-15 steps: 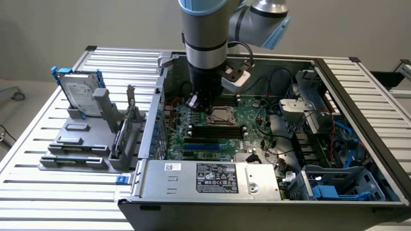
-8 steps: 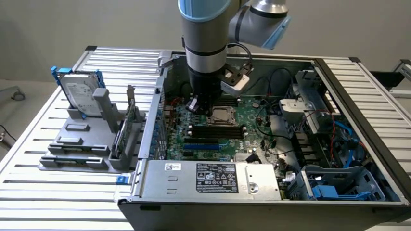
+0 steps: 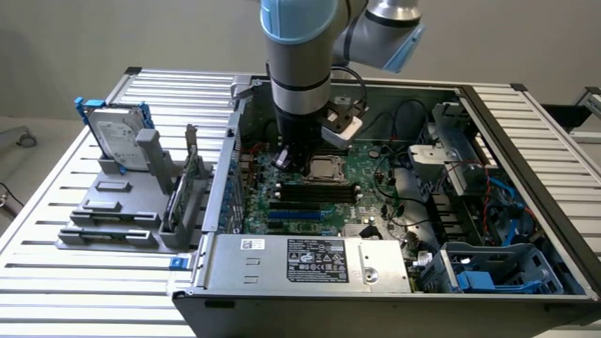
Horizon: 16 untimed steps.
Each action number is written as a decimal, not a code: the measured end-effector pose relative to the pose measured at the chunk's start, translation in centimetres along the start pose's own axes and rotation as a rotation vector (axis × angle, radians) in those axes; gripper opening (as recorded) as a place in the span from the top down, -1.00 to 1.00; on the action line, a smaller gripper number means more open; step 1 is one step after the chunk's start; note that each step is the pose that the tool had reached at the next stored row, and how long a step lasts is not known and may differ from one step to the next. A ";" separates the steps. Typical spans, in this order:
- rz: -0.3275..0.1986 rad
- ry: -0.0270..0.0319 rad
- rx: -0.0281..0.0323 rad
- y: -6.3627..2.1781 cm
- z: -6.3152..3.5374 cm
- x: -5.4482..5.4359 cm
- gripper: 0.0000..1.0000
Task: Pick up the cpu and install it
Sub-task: 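Install the first cpu locking lever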
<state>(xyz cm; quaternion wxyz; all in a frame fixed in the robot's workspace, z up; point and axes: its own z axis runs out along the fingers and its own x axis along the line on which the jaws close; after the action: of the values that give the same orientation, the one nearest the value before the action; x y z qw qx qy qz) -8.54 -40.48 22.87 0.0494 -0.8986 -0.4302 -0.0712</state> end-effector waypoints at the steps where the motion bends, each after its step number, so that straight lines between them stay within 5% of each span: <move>1: 0.000 -0.0001 0.0000 -0.04 0.17 -0.1 0.79; 16: -0.011 -0.0003 0.0020 -0.64 2.02 -0.4 0.79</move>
<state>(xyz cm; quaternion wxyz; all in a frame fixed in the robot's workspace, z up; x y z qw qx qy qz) -9.12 -40.08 20.83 0.0499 -0.8961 -0.4354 -0.0710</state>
